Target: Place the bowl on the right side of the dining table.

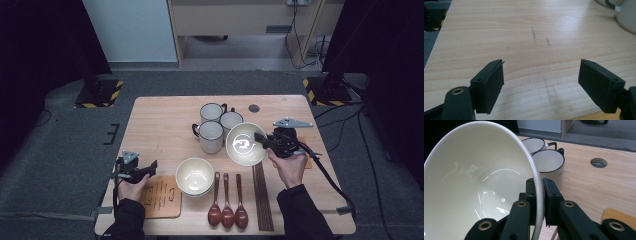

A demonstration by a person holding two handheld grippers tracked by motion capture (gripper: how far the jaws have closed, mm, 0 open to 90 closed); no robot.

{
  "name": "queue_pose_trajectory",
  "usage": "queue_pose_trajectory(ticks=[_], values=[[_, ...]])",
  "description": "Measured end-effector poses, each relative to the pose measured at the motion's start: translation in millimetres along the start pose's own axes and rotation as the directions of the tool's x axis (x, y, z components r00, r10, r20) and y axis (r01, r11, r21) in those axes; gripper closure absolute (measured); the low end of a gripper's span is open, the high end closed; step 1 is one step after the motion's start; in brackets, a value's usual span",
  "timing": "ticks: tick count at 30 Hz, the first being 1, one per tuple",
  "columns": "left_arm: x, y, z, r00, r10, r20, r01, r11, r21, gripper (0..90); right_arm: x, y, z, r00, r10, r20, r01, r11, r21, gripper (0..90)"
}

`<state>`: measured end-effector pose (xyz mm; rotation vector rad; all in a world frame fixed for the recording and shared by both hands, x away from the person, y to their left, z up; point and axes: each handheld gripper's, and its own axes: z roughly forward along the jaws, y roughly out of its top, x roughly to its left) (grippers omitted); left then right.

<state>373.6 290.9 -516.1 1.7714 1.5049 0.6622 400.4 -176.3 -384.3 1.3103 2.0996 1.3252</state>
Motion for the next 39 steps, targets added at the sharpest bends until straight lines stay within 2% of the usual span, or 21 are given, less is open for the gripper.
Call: queue_pose_trajectory(ticks=[11, 23, 39], values=[[1.6, -2.3, 6.8, 0.9999, 0.007, -0.013, -0.006, 0.9995, 0.03, 19.2, -20.9, -3.1, -6.5, 0.999, 0.019, 0.039, -0.019, 1.0, 0.001, 83.6], [2.1, -4.0, 13.3, 0.9992, 0.033, -0.023, -0.031, 0.9975, 0.063, 18.5, -46.5, -12.9, -11.9, 0.995, 0.052, 0.085, -0.053, 0.999, 0.01, 83.6], [6.5, -8.3, 18.8, 0.998, 0.041, -0.047, -0.036, 0.994, 0.104, 14.3, -71.2, -22.1, -6.2, 0.9859, 0.094, 0.139, -0.098, 0.995, 0.025, 83.6]])
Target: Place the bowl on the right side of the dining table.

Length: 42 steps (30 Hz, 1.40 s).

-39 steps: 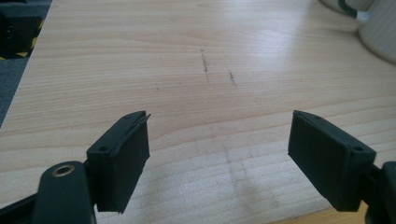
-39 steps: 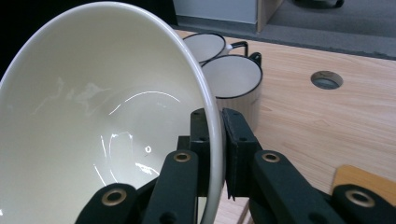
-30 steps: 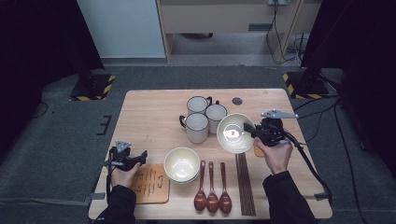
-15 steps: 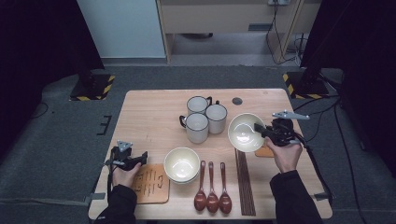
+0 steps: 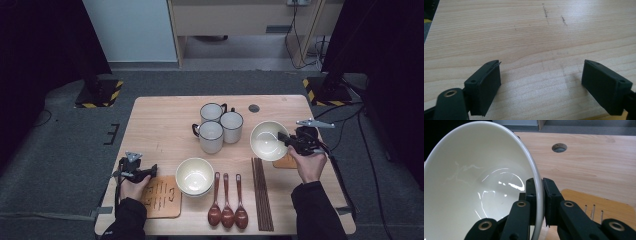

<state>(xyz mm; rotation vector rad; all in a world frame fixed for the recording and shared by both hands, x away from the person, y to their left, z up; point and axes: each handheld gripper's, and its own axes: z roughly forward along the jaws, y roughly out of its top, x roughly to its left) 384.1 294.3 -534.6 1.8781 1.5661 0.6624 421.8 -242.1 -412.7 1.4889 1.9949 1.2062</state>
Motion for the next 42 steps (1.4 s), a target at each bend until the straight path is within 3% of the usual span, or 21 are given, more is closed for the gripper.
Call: queue_pose_trajectory(ticks=[20, 42], values=[[0.4, -0.2, 2.9, 0.9998, -0.01, -0.019, 0.01, 0.9998, 0.017, 2.9, -35.7, -10.3, 12.4, 0.9955, 0.056, 0.076, -0.058, 0.998, 0.027, 83.6], [0.6, 0.0, 3.8, 0.9991, -0.027, -0.032, 0.027, 0.9992, 0.028, 0.0, -69.1, -21.1, 26.5, 0.9811, 0.121, 0.151, -0.132, 0.989, 0.067, 83.7]])
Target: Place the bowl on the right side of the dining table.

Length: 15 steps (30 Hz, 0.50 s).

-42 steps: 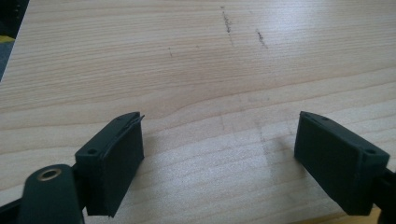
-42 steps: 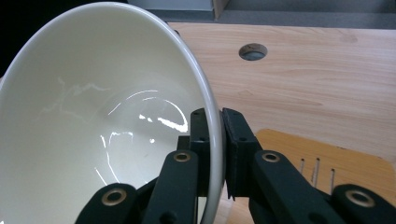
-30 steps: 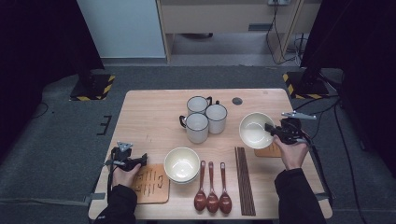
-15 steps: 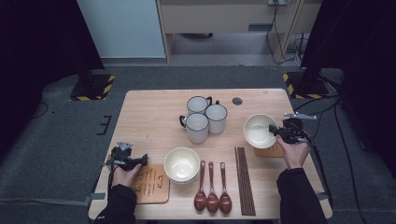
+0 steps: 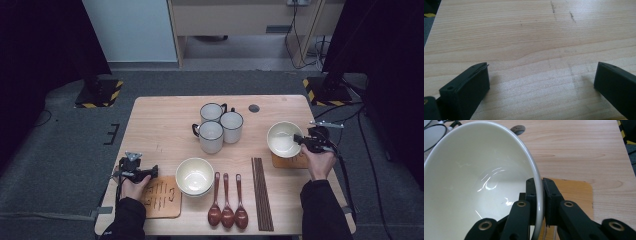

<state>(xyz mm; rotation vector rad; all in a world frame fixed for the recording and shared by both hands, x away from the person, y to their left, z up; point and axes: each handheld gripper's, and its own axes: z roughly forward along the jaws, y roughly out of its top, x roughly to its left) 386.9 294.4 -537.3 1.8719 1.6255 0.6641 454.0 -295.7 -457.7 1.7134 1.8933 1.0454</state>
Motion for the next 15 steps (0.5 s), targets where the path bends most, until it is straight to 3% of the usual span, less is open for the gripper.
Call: queue_pose_trajectory(ticks=[15], values=[[0.0, 0.0, 0.0, 1.0, 0.0, 0.0, 0.0, 1.0, 0.0, 0.0, -11.7, -6.6, 15.7, 0.9987, 0.021, 0.046, -0.024, 0.998, 0.051, 83.7]])
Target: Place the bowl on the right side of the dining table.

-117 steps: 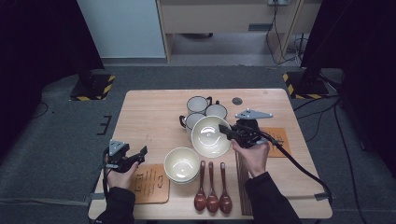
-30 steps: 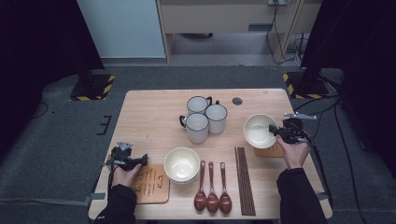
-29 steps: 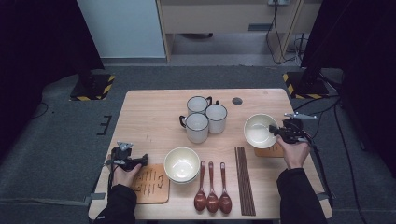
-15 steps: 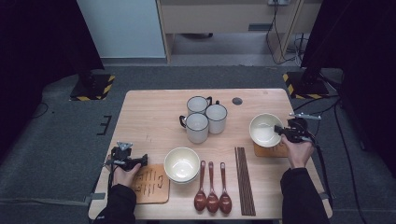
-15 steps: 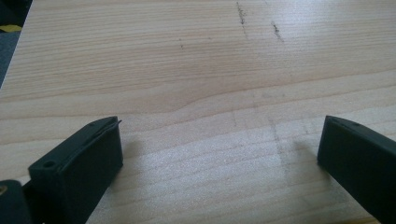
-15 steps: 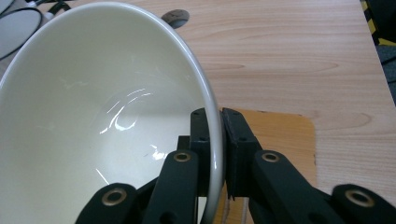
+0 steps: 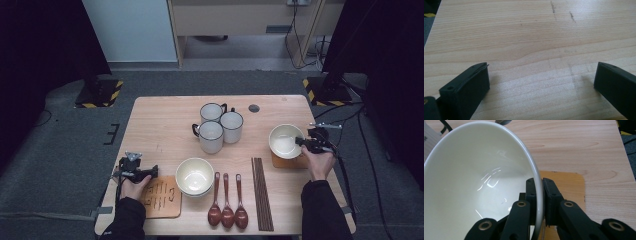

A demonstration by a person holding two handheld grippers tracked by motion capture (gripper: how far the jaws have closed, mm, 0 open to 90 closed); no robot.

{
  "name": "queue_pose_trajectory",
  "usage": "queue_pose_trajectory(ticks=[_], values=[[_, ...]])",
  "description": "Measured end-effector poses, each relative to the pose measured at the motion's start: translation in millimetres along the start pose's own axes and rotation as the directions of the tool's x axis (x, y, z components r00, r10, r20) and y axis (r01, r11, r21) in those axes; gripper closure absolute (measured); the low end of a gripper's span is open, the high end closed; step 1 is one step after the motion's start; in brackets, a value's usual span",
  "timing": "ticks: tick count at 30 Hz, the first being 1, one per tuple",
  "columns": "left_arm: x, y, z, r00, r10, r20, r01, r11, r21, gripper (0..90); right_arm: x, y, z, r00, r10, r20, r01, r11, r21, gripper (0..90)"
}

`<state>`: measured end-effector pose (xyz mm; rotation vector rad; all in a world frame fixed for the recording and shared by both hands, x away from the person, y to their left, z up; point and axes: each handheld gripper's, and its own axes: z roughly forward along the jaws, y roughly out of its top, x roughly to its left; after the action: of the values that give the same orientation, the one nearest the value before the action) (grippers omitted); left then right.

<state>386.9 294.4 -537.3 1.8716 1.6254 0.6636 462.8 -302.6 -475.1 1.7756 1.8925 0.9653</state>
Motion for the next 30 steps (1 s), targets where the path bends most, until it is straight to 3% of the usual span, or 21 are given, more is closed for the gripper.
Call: queue_pose_trajectory(ticks=[10, 20, 24, 30], values=[[0.0, 0.0, 0.0, 1.0, 0.0, 0.0, 0.0, 1.0, 0.0, 0.0, -7.9, -3.3, 7.8, 0.9994, 0.015, 0.032, -0.015, 1.0, 0.027, 83.6], [0.0, 0.0, 0.0, 1.0, 0.0, 0.0, 0.0, 1.0, 0.0, 0.0, -8.2, -4.9, 10.4, 0.9984, -0.001, 0.056, -0.002, 0.998, 0.06, 83.6], [0.0, 0.0, 0.0, 1.0, 0.0, 0.0, 0.0, 1.0, 0.0, 0.0, -10.0, -5.5, 9.7, 0.9981, 0.021, 0.058, -0.024, 0.998, 0.064, 83.6], [0.0, 0.0, 0.0, 1.0, 0.0, 0.0, 0.0, 1.0, 0.0, 0.0, -12.1, -5.9, 9.0, 0.9972, 0.018, 0.072, -0.022, 0.998, 0.063, 83.7]])
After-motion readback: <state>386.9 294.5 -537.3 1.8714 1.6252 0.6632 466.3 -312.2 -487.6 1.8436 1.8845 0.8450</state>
